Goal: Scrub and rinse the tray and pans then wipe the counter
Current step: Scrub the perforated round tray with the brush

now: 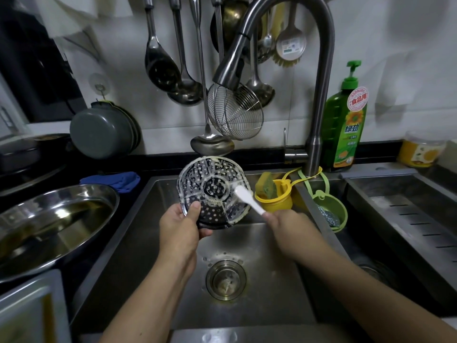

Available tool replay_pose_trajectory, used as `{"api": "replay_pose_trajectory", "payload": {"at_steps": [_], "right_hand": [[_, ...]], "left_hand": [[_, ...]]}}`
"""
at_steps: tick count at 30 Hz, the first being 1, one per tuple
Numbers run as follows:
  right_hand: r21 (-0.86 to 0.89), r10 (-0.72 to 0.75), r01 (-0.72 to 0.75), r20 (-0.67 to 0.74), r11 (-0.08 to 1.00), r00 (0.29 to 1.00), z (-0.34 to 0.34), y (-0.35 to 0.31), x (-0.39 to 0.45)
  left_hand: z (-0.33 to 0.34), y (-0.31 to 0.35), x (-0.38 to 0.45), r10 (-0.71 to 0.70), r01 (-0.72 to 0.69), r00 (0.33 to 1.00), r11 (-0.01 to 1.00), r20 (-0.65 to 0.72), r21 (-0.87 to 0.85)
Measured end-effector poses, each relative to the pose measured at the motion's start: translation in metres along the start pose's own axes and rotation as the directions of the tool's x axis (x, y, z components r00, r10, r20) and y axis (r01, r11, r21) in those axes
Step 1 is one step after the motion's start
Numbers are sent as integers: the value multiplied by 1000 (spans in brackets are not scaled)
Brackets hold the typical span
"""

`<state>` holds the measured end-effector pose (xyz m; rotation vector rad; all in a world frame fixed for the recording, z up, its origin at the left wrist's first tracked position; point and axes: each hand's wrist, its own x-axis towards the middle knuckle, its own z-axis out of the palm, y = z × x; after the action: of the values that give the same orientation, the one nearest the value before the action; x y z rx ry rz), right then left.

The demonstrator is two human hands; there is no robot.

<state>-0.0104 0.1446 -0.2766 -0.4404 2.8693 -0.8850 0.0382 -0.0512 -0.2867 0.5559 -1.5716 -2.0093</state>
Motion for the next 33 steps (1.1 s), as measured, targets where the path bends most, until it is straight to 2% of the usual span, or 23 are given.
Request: {"api": "replay_pose_trajectory", "payload": {"at_steps": [1,4,5,9,13,14,17,19,24,28,33], "right_hand": [[1,-4,4,-21,1000,1000,-1,1,1],[-59,-109,120,155,991,982,11,-4,-12],[-75,-108,121,160,990,981,12,-6,-13],[8,18,-18,-12,1000,1000,-4,2,1],[-43,-108,118,188,992,976,13,-8,-12],[-45,-114,123,170,991,979,12,-8,-11],[66,-29,33,-50,997,998,-2,4,3],[141,-29,50,-144,989,989,-5,11,5],[210,-50,94,-207,973,977,-3,11,5],[231,-68,118,-214,966,974,-4,13,5],[237,-98,142,-186,961,978,4,14,7]], "left_hand": [[0,0,-1,-5,5,1000,1000,3,-5],[0,0,-1,-17,17,1000,1000,-1,-8],[0,1,-1,-21,21,1000,1000,-3,-14],[0,2,-2,-64,65,998,994,10,-83],[1,2,-2,-131,135,991,980,36,-147],[1,2,-2,-149,156,988,971,50,-183],[0,6,-2,-197,217,976,913,92,-346],[0,9,-1,-236,263,965,865,117,-427],[-1,12,-1,-231,307,948,836,217,-455],[0,12,-3,-288,388,917,802,276,-454],[-3,14,1,-307,388,921,719,238,-577]]}}
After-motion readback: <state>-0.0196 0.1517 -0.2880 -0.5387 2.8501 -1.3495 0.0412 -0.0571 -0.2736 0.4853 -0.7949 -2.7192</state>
